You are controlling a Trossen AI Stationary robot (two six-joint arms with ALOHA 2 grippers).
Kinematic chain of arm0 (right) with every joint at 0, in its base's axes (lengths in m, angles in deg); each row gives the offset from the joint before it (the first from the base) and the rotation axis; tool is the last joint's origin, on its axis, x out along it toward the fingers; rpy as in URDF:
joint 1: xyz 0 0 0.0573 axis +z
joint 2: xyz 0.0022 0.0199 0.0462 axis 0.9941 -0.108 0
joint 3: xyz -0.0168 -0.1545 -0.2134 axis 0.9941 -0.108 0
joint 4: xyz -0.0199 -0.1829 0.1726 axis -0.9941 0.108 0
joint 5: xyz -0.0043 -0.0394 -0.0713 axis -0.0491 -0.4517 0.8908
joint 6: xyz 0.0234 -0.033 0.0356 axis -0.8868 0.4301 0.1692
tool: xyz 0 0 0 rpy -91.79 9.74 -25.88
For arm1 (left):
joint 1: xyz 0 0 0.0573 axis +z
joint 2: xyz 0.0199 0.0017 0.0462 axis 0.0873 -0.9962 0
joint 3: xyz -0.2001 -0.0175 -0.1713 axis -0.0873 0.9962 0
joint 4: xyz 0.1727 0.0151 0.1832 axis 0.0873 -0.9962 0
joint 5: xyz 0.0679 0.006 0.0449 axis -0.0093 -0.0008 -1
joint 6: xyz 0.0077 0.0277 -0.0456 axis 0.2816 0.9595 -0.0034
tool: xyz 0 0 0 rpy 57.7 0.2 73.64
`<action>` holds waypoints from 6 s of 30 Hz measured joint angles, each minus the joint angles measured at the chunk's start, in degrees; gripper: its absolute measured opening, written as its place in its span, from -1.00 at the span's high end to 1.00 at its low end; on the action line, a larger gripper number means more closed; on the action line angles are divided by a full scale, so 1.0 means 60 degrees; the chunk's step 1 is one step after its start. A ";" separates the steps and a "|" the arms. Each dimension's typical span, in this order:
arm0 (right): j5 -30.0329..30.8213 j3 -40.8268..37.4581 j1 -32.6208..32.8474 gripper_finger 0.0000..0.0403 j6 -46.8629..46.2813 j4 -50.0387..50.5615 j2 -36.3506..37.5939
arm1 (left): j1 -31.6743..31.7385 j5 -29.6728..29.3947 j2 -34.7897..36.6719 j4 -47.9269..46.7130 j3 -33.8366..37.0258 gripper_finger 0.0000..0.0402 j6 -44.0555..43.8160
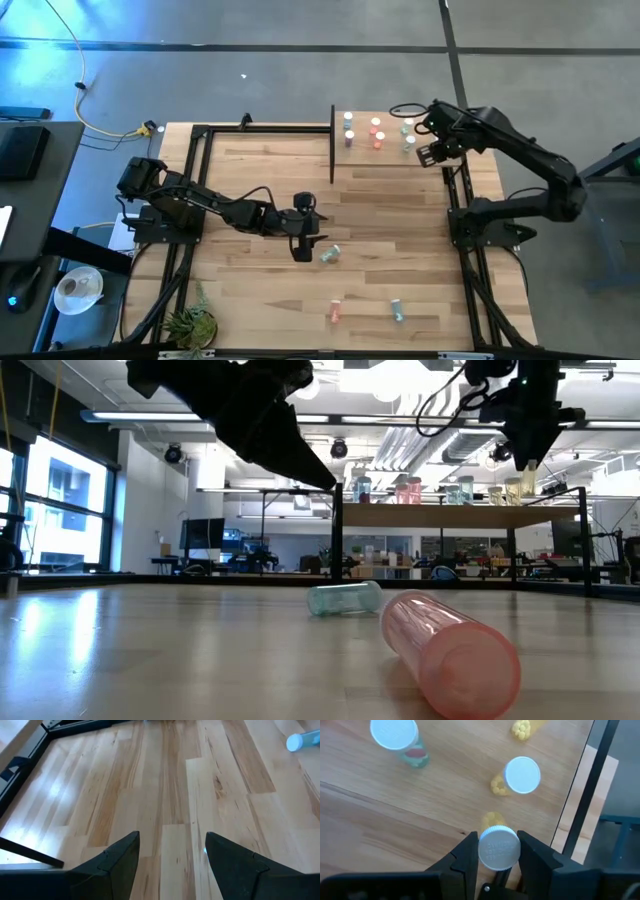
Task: Pick and place medicine bottles onto shelf by color
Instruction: Put the yellow pill bottle on the shelf aligned with the yellow pill bottle
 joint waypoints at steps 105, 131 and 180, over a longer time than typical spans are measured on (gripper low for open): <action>0.1808 -0.2084 0.3070 0.12 -0.4259 0.1139 0.0714 | 0.0001 0.0000 0.0000 -0.0465 0.0000 -0.08 0.0000; 0.3364 -0.4839 0.4011 0.12 -0.5590 -0.1395 0.2239 | 0.0002 0.0000 0.0000 -0.0092 0.0000 -0.08 -0.0023; 0.4493 -0.4836 0.4011 0.47 -0.5614 -0.2078 0.2234 | 0.0004 0.0000 0.0000 0.0118 0.0000 -0.08 0.0000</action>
